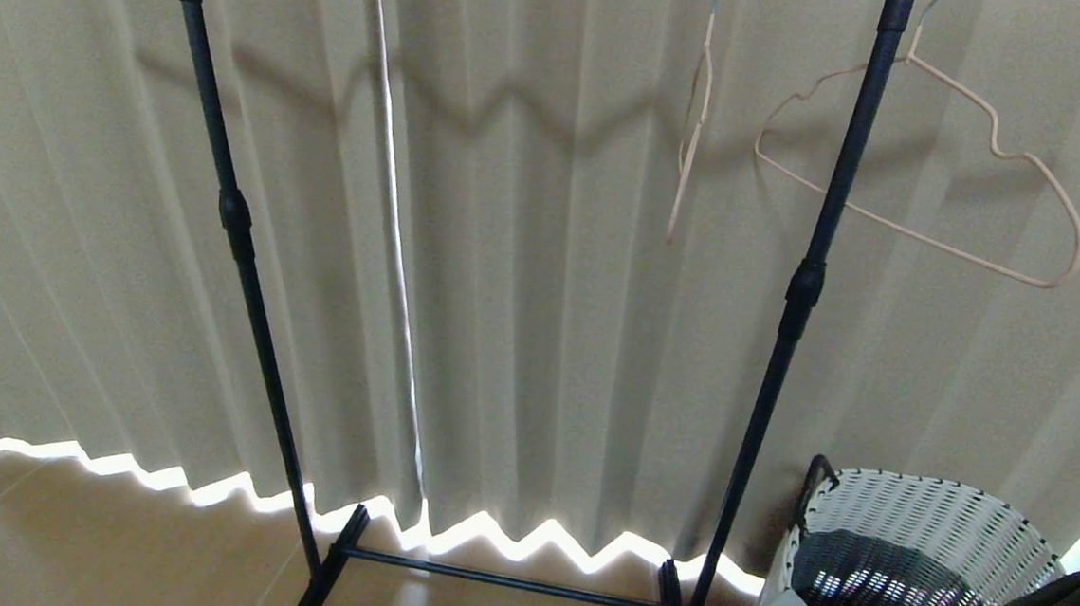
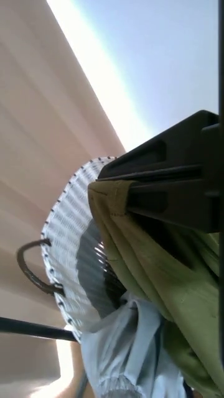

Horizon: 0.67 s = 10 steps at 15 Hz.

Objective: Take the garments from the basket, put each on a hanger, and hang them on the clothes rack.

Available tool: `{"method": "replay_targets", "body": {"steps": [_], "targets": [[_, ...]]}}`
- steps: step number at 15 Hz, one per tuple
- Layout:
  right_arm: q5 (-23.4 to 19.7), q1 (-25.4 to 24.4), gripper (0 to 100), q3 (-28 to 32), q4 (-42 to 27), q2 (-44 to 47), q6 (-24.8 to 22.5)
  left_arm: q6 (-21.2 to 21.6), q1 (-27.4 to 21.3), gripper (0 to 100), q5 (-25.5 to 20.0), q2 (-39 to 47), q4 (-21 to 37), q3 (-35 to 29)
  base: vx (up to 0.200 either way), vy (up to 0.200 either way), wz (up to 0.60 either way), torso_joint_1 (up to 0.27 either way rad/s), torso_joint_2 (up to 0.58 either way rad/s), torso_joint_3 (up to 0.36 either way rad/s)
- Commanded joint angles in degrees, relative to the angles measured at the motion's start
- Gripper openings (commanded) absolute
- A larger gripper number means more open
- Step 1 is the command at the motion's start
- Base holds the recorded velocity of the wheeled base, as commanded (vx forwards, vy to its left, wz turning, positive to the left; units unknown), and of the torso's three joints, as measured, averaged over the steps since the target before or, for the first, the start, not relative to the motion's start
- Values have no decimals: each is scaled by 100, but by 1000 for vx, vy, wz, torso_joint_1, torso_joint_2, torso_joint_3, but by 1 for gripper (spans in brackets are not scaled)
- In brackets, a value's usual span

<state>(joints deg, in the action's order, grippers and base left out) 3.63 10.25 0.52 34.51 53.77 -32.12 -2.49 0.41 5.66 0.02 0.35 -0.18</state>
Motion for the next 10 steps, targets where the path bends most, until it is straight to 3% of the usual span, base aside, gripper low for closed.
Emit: {"method": "replay_targets", "body": {"steps": [1, 3, 10], "targets": [[6, 3, 0, 18, 3, -165, -5, -6, 2, 100, 6, -2, 0, 1, 0, 0, -600, 12, 7, 2], [6, 3, 0, 27, 3, -174, 13, -6, 2, 100, 6, -2, 0, -8, 0, 0, -600, 2, 2, -2], [-21, 3, 0, 79, -6, -104, 31, -6, 2, 100, 6, -2, 0, 1, 0, 0, 0, 0, 0, 0]]}}
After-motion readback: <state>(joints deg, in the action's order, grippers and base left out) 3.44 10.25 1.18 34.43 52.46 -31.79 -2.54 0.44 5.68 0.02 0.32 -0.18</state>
